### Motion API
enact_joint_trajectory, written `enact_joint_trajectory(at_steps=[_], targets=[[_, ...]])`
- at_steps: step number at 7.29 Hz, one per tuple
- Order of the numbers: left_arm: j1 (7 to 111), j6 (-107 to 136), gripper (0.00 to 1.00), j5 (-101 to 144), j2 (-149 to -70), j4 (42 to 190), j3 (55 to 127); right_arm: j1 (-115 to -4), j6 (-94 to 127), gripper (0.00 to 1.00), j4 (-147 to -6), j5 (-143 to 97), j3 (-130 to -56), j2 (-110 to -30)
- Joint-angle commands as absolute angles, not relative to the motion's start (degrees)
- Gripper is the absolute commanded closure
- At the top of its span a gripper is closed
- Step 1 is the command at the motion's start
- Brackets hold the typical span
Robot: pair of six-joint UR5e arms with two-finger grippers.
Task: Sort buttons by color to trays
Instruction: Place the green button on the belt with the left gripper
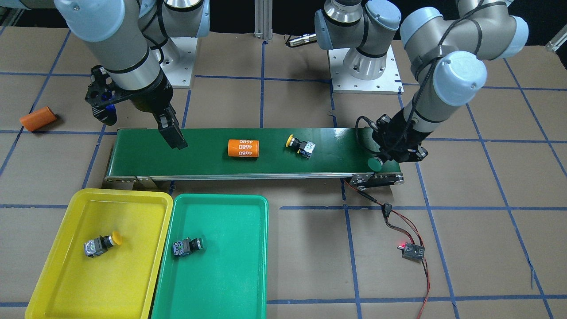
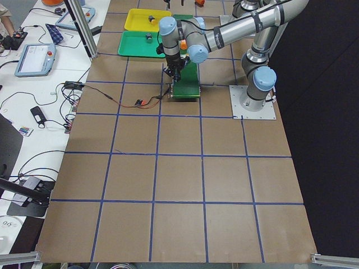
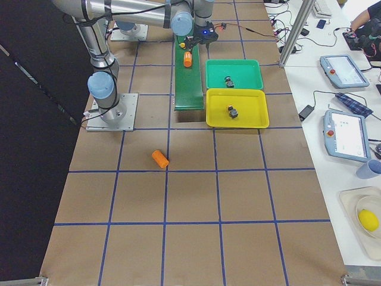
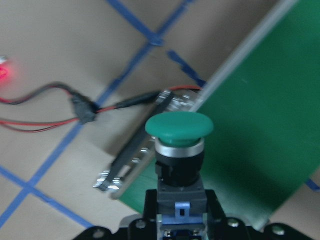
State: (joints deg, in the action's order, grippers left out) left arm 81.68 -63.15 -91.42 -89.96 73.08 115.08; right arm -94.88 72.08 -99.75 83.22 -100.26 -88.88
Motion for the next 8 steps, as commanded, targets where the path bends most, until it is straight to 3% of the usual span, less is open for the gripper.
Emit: enact_joint_trajectory(at_steps=[1, 2, 3, 4, 6, 8], targets=[[85.67, -67.14, 1.0, -91.76, -86.05, 71.29, 120.4, -99.72, 76.26, 0.0, -100.46, 87.42, -101.07, -88.77], [87.43, -69.24, 1.0, -91.76, -87.79, 67.28, 120.5, -101.15, 77.33, 0.0, -104.64, 87.8, -102.03, -88.42], [87.54, -69.08, 0.62, -91.76, -88.59, 65.32, 121.28, -101.34, 78.74, 0.0, -107.98, 87.54, -102.74, -88.16], [87.8, -68.56, 0.01, -91.5, -88.59, 62.17, 123.38, -101.51, 80.49, 0.0, -108.19, 87.45, -103.53, -87.37], [87.8, -68.91, 0.0, -91.93, -87.64, 58.63, 124.55, -101.51, 81.91, 0.0, -108.19, 87.63, -103.89, -87.36], [87.36, -68.3, 0.0, -92.19, -85.87, 59.58, 119.66, -101.51, 88.02, 0.0, -108.28, 87.37, -103.89, -87.01]])
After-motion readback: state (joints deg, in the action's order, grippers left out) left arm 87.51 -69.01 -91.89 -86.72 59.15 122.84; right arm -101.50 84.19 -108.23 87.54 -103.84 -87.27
